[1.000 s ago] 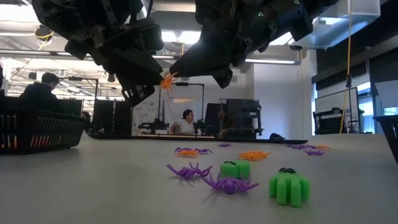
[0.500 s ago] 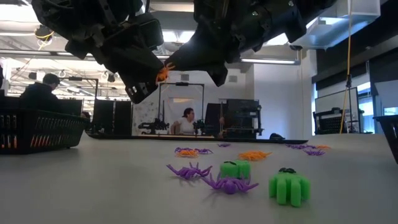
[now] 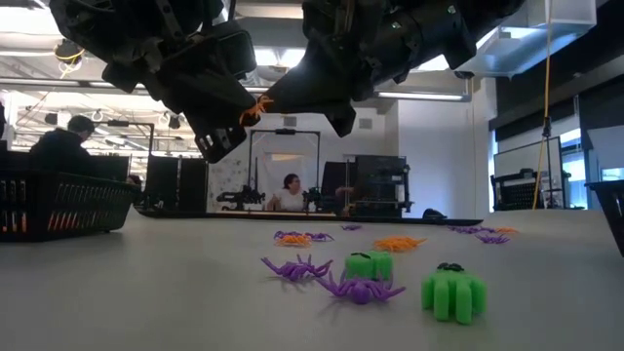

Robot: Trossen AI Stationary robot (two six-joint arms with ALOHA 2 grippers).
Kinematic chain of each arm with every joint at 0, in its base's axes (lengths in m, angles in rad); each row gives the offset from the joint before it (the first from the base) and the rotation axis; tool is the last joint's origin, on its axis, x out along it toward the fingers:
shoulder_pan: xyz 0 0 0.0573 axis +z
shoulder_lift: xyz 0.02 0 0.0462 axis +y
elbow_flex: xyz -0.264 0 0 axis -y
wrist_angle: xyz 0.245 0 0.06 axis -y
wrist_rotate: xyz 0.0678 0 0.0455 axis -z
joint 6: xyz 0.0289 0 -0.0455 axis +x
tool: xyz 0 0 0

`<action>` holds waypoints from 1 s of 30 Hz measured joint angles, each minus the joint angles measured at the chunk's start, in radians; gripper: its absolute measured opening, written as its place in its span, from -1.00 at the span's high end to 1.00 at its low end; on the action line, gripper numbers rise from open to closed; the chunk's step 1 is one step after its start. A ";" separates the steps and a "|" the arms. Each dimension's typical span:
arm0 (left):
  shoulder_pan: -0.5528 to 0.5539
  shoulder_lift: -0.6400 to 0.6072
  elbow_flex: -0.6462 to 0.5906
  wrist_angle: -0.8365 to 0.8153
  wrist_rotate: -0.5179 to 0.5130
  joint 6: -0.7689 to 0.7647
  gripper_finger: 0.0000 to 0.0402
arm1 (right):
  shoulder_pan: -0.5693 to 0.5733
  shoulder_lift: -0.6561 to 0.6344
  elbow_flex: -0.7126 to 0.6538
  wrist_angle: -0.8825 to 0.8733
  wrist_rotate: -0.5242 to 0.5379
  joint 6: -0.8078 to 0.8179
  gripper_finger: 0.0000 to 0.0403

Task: Sort Halloween decoration
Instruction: Put the orange spider toy into the top black basket

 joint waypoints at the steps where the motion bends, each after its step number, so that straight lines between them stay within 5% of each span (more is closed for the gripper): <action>1: 0.000 0.000 0.000 0.000 0.000 -0.001 0.70 | 0.000 0.000 0.000 -0.001 0.000 0.000 1.00; 8: 0.000 0.000 0.000 0.000 0.000 -0.002 0.95 | 0.000 0.000 0.000 -0.001 0.002 0.000 1.00; 15: 0.000 0.000 0.000 -0.005 0.000 -0.009 1.00 | 0.001 0.000 0.000 0.002 0.003 0.000 0.96; 23: 0.025 0.000 0.000 -0.083 0.043 -0.057 1.00 | 0.001 -0.061 0.002 -0.076 0.004 0.000 0.49; 30: 0.097 -0.039 0.000 -0.364 0.109 -0.140 1.00 | 0.003 -0.120 0.002 -0.192 0.010 0.024 0.22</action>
